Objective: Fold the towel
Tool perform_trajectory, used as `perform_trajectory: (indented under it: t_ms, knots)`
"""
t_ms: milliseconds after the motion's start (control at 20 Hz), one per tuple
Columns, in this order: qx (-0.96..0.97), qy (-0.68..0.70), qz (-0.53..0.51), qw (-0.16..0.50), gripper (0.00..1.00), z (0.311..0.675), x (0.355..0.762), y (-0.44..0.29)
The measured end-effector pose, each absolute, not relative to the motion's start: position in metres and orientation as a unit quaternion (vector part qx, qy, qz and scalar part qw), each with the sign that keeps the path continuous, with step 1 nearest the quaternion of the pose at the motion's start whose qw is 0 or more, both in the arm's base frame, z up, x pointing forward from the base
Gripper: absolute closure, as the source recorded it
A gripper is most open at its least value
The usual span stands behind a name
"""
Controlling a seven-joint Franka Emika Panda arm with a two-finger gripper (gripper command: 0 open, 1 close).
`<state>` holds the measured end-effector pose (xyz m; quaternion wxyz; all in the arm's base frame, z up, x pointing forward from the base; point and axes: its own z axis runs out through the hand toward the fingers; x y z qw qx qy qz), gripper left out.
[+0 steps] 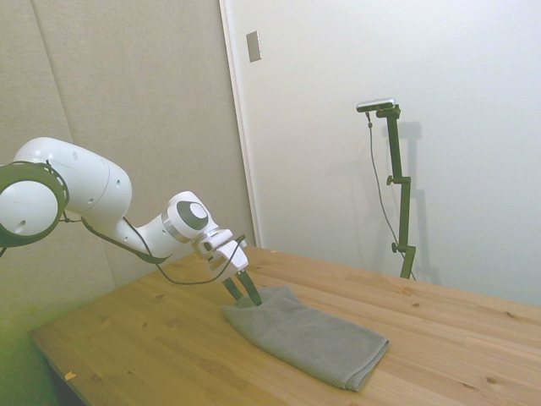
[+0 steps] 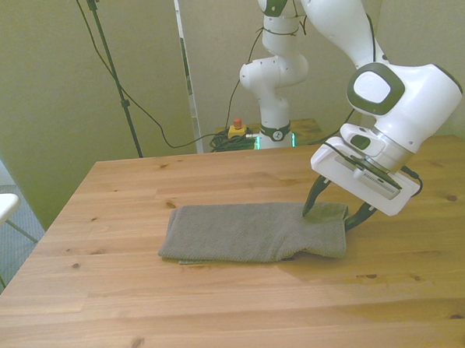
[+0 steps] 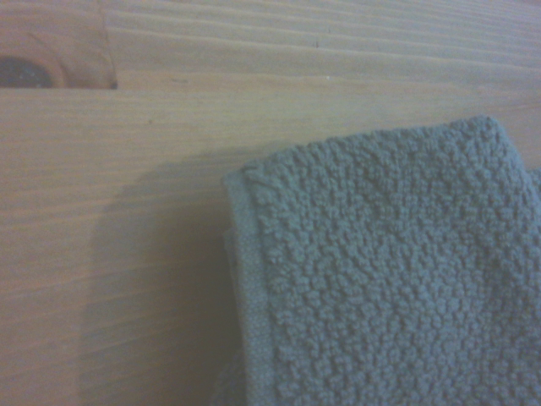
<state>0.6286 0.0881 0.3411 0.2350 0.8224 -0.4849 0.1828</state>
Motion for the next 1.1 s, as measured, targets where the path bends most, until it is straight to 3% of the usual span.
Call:
perform_trajectory:
  t_ms: [1100]
  knots:
    - [0.833,-0.475,0.183,0.217,1.0,0.331,0.621,0.094]
